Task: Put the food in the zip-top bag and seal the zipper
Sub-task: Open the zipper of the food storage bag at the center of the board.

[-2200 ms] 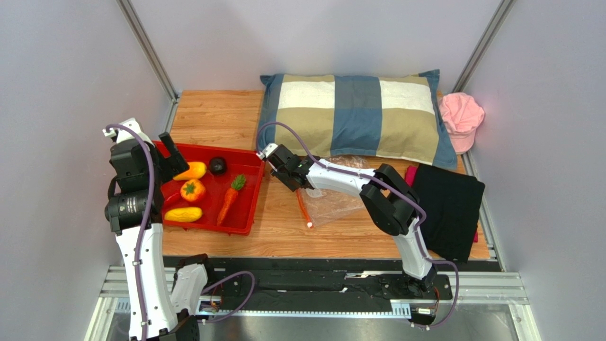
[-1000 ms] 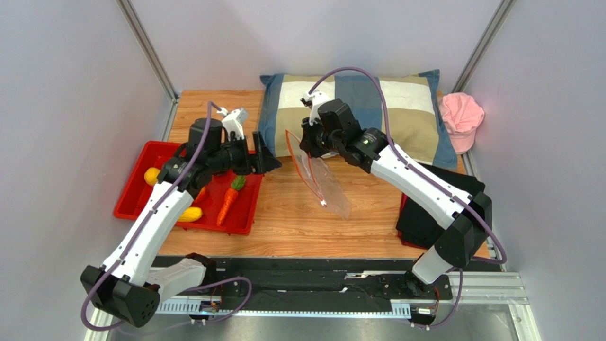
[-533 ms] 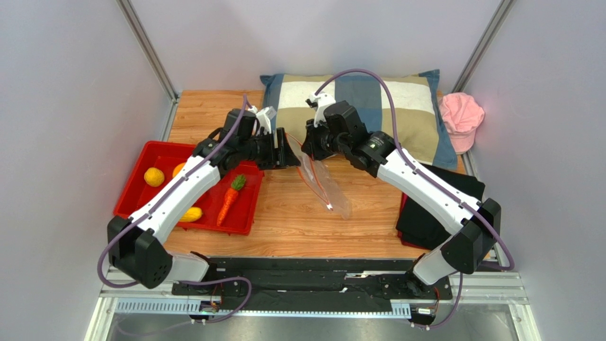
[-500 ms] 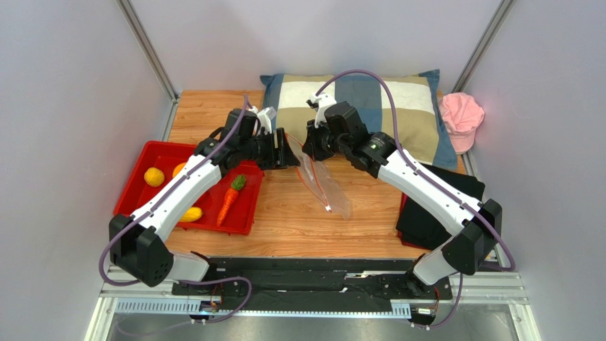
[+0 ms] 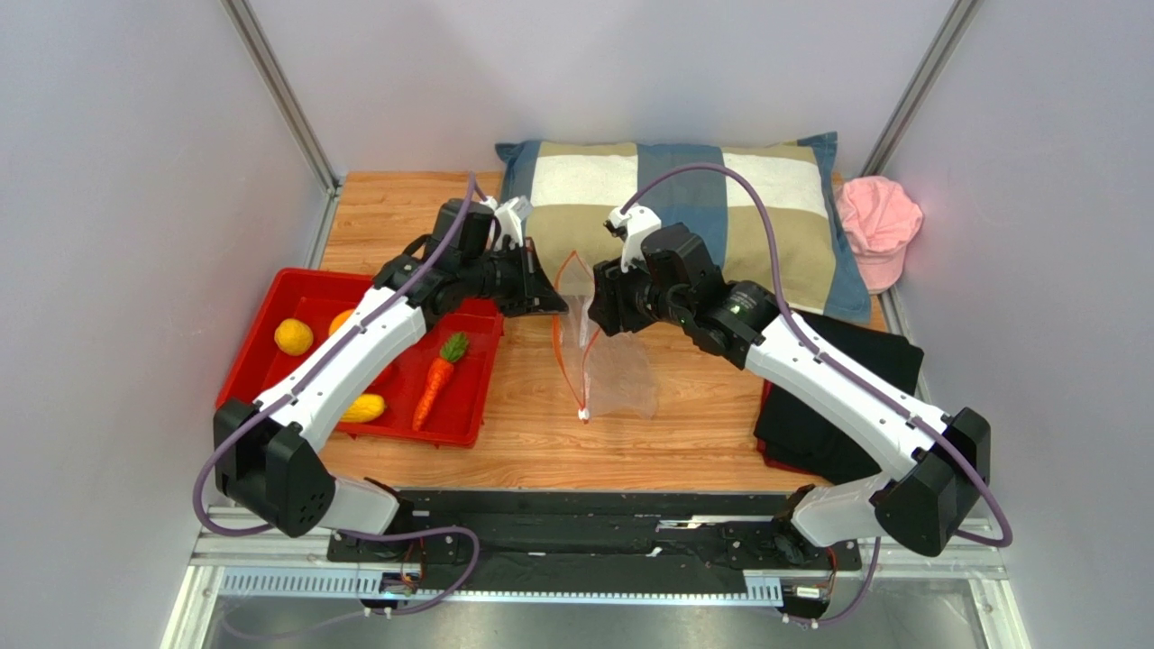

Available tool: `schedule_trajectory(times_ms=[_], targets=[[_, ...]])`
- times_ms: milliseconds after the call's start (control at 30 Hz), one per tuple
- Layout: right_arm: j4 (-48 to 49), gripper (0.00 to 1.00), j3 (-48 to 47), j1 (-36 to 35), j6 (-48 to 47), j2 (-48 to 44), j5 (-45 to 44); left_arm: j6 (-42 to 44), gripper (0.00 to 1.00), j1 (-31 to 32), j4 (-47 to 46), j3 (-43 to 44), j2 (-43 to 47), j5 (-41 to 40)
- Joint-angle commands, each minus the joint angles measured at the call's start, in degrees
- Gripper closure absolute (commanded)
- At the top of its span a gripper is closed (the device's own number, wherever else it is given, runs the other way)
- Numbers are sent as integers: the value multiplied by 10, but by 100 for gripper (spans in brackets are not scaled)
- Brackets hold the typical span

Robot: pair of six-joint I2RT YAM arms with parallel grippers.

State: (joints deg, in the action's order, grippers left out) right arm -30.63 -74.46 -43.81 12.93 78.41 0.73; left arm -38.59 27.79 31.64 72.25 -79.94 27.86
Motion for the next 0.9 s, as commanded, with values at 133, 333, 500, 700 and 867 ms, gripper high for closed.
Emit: schedule_trajectory(times_ms=[133, 333, 500, 700, 867], targets=[[11, 42, 17, 0, 14, -16, 26, -27, 100, 8, -15, 56, -1, 9], [-6, 41, -1, 0, 69, -8, 51, -57, 100, 5, -20, 54, 5, 4], [-28, 67, -2, 0, 68, -19, 56, -60, 100, -10, -17, 51, 11, 12], [-99, 100, -3, 57, 43, -45, 30, 67, 100, -34, 64, 57, 35, -22], [-149, 100, -3, 82, 27, -70, 40, 175, 100, -34, 128, 57, 30, -120]])
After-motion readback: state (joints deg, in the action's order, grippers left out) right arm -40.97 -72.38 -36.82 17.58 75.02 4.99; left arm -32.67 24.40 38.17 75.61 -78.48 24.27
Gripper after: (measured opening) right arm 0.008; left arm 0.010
